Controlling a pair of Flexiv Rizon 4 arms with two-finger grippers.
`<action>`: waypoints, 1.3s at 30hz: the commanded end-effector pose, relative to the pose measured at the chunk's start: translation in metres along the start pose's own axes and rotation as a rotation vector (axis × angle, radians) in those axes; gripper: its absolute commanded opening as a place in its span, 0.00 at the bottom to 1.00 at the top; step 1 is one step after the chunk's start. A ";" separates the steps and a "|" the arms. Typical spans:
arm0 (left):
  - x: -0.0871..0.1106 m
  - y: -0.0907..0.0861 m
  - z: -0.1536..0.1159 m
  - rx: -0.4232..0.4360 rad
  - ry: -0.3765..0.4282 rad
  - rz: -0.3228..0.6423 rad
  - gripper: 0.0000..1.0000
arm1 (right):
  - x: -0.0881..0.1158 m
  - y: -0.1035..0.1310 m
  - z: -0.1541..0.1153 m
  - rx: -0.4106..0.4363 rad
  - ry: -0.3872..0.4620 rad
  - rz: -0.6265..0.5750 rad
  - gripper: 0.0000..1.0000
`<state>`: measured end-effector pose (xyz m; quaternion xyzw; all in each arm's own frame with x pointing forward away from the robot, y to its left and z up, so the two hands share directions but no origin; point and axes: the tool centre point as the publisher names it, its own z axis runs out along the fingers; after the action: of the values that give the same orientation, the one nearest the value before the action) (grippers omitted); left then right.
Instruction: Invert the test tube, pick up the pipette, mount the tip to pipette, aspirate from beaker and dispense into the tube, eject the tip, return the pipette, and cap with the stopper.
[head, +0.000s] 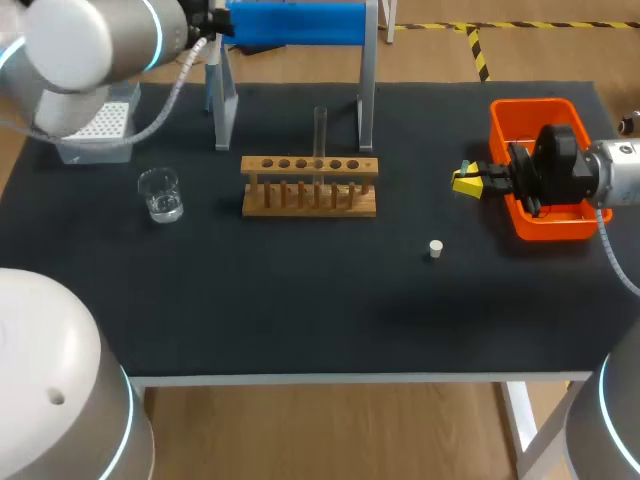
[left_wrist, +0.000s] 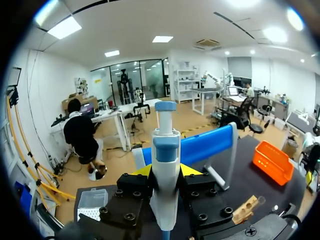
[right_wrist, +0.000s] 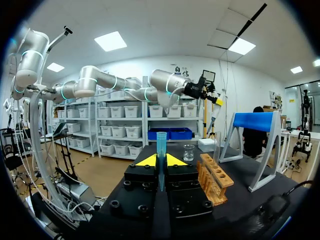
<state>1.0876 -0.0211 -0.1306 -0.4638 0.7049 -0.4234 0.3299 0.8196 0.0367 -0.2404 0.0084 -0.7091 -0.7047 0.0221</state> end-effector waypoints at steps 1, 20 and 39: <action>-0.002 -0.003 -0.006 -0.026 0.041 0.002 0.00 | 0.000 0.000 -0.001 0.000 0.002 0.000 0.00; 0.034 0.000 -0.075 0.072 0.343 0.105 0.00 | 0.000 0.000 -0.001 0.000 0.002 0.000 0.00; 0.105 0.021 -0.146 0.160 0.808 0.185 0.00 | 0.000 0.000 -0.001 0.000 0.002 0.000 0.00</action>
<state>0.9325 -0.0792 -0.0947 -0.2797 0.7545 -0.5419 0.2426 0.8196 0.0366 -0.2404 0.0083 -0.7091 -0.7047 0.0220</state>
